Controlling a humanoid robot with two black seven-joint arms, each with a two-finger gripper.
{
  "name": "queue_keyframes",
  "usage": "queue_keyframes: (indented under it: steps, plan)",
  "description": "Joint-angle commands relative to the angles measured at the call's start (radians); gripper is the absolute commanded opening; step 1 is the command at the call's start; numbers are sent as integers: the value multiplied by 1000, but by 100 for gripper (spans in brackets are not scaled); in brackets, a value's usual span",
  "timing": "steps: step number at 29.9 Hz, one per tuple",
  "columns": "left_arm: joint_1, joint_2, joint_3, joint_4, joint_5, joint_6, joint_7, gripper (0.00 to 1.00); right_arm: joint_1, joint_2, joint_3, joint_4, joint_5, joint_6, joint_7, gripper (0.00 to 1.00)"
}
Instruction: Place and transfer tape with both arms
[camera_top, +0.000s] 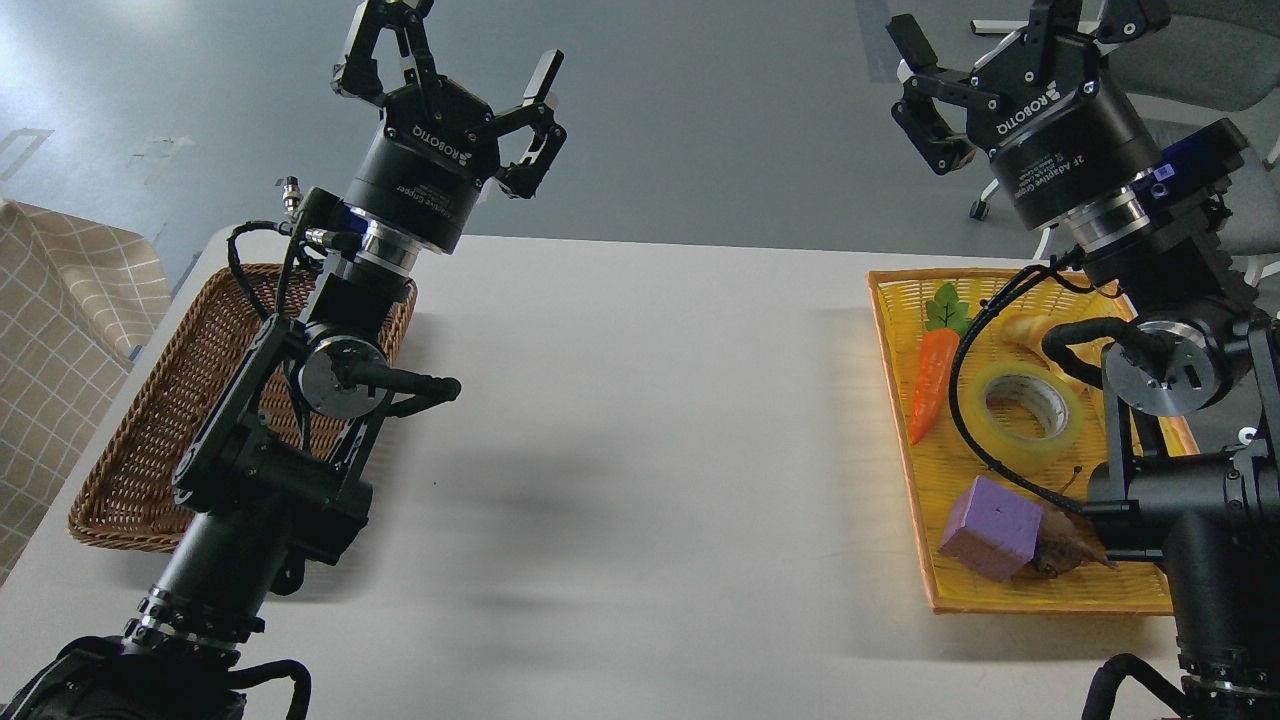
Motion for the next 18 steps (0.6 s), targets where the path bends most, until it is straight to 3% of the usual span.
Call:
queue_keyframes:
  steps: [1,5,10,18]
  plan:
    - [5,11,2,0,0,2,2,98,4,0,-1,3,-2,-65,-7,100]
    - [8,19,0,0,0,3,6,98,0,0,-1,18,-2,-133,-12,100]
    - [20,26,0,0,2,3,8,98,-3,0,0,41,-3,-133,-1,100]
    - [20,26,0,-17,3,14,11,98,-28,-213,48,53,-8,-125,13,100]
